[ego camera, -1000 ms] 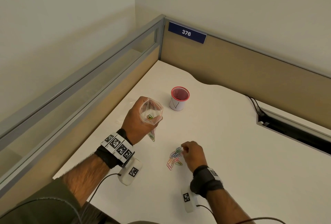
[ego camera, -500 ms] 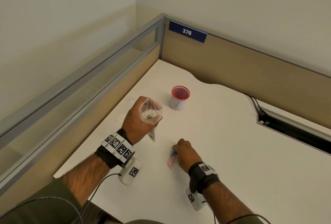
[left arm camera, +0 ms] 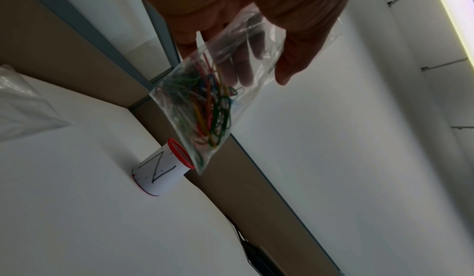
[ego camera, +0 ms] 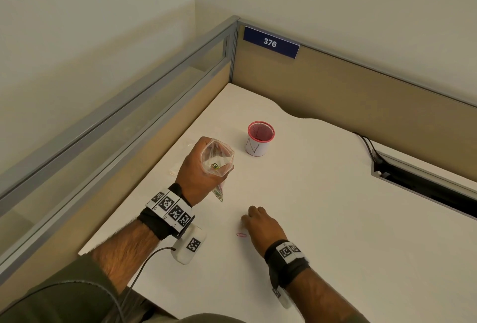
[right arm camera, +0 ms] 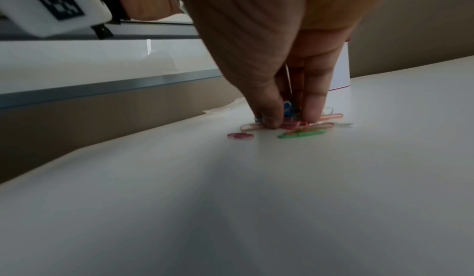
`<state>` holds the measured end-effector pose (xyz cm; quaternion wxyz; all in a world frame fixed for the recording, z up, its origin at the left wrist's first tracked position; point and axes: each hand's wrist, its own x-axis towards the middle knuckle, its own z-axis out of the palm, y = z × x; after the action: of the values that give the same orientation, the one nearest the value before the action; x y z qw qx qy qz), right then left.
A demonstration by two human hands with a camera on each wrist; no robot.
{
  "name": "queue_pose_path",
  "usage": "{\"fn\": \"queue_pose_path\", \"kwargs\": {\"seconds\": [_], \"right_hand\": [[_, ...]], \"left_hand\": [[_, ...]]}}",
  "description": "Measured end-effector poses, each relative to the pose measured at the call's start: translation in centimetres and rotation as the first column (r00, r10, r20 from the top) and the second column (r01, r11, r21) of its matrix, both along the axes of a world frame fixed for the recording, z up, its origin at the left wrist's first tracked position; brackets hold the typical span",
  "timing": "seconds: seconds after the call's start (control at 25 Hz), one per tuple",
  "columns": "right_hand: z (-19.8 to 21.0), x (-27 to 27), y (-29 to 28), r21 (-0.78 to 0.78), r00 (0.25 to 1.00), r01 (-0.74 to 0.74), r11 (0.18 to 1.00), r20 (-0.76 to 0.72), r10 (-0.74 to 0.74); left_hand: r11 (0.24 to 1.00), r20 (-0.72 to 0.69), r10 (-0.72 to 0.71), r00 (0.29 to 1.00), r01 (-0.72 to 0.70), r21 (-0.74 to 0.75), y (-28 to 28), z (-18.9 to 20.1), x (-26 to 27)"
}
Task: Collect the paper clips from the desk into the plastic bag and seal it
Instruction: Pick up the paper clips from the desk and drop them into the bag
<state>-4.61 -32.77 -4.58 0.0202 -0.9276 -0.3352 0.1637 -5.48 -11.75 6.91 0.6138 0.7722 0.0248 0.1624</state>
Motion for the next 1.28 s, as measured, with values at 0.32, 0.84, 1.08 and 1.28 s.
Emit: {"fn": "queue_pose_path", "kwargs": {"seconds": [0.32,0.84,1.08,1.28], "right_hand": [[1.5,3.5,-0.5,0.158,0.943,0.329,0.931,-0.104,-0.316],[18.8,5.1,2.6,0.768,0.851,0.513,0.383,-0.396,-0.344],[20.3,4.9,6.5,0.707,0.934,0.345,0.618,-0.196,-0.298],[20.0,3.4,6.8,0.626,0.964,0.25,0.738,-0.091,-0.249]], "left_hand": [[1.0,0.002,-0.016,1.0,0.016,-0.012,0.3,0.1,0.7],[0.991,-0.03,-0.106,0.994,0.108,0.074,0.7,-1.8,3.4],[0.985,-0.074,-0.09,0.993,0.1,0.138,-0.4,-2.2,3.5],[0.986,-0.081,-0.098,0.992,0.108,0.13,-1.5,-1.9,2.3]]}}
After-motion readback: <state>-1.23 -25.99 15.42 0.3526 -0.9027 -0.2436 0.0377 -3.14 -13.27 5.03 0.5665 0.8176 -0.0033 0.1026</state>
